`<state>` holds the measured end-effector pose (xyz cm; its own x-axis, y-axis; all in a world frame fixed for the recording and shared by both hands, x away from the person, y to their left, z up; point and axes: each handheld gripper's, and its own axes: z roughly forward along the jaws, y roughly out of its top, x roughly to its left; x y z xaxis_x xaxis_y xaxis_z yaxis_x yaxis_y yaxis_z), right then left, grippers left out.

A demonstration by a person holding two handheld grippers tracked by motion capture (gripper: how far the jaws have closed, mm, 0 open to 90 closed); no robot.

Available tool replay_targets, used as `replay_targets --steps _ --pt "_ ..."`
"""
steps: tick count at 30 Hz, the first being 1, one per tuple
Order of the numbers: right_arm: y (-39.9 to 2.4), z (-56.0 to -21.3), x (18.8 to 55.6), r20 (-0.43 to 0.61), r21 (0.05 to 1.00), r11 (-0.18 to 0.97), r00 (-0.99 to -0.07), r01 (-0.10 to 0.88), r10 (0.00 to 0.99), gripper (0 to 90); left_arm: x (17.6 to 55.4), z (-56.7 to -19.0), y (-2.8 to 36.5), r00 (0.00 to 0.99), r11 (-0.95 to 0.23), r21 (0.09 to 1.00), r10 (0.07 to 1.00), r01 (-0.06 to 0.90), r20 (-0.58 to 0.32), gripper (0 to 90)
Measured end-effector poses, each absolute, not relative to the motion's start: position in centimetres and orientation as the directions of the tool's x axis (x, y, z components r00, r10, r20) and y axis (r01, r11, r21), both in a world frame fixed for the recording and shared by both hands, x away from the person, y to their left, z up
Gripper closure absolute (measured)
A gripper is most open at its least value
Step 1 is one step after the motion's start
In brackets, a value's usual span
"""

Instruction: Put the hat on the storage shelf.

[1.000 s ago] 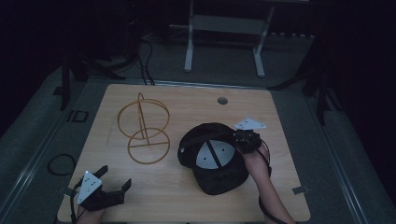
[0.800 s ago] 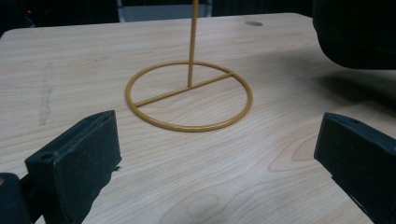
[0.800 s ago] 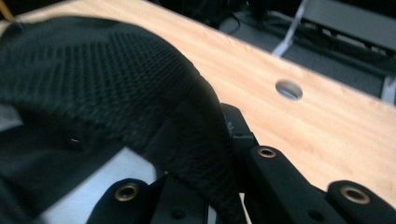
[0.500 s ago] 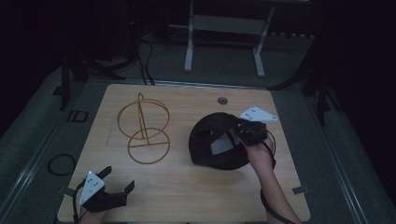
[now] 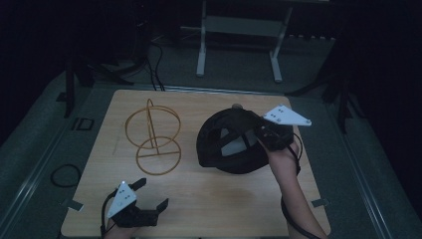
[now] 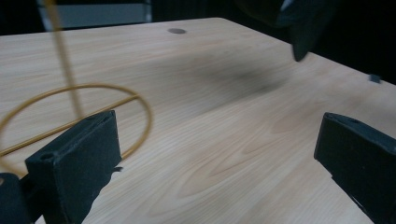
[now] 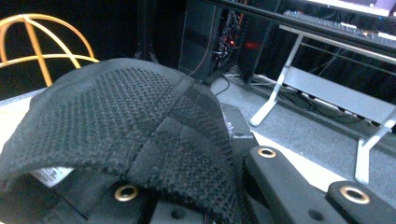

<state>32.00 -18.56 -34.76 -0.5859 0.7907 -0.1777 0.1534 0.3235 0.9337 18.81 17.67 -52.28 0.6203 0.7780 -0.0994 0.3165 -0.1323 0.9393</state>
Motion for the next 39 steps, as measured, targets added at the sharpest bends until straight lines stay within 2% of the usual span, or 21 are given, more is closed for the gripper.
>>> replay_targets --steps 10,12,17,31,34,39 --pt "-18.4 -34.2 31.1 -0.170 0.941 0.310 -0.606 0.133 0.777 88.9 20.6 -50.9 13.9 0.669 -0.164 0.947 0.740 0.277 -0.068 0.8" --pt "-18.3 -34.0 30.9 -0.163 0.944 0.301 -0.607 0.132 0.778 88.9 21.0 -50.6 13.3 0.672 -0.167 0.949 0.738 0.267 -0.060 3.9" --pt "-18.2 -33.7 30.4 -0.169 0.949 0.295 -0.613 0.110 0.771 88.9 22.2 -49.6 11.9 0.685 -0.171 0.954 0.727 0.246 -0.046 3.9" --pt "-17.8 -33.1 29.2 -0.170 0.955 0.286 -0.646 0.079 0.744 88.9 25.6 -46.8 8.5 0.695 -0.138 0.965 0.717 0.224 -0.059 5.9" --pt "-17.8 -33.1 29.0 -0.173 0.955 0.289 -0.655 0.072 0.735 88.9 25.9 -46.3 8.3 0.695 -0.132 0.969 0.717 0.211 -0.053 8.2" --pt "-18.0 -33.1 28.7 -0.174 0.954 0.291 -0.665 0.068 0.726 88.8 26.4 -45.9 8.1 0.704 -0.112 0.974 0.708 0.195 -0.059 18.8"
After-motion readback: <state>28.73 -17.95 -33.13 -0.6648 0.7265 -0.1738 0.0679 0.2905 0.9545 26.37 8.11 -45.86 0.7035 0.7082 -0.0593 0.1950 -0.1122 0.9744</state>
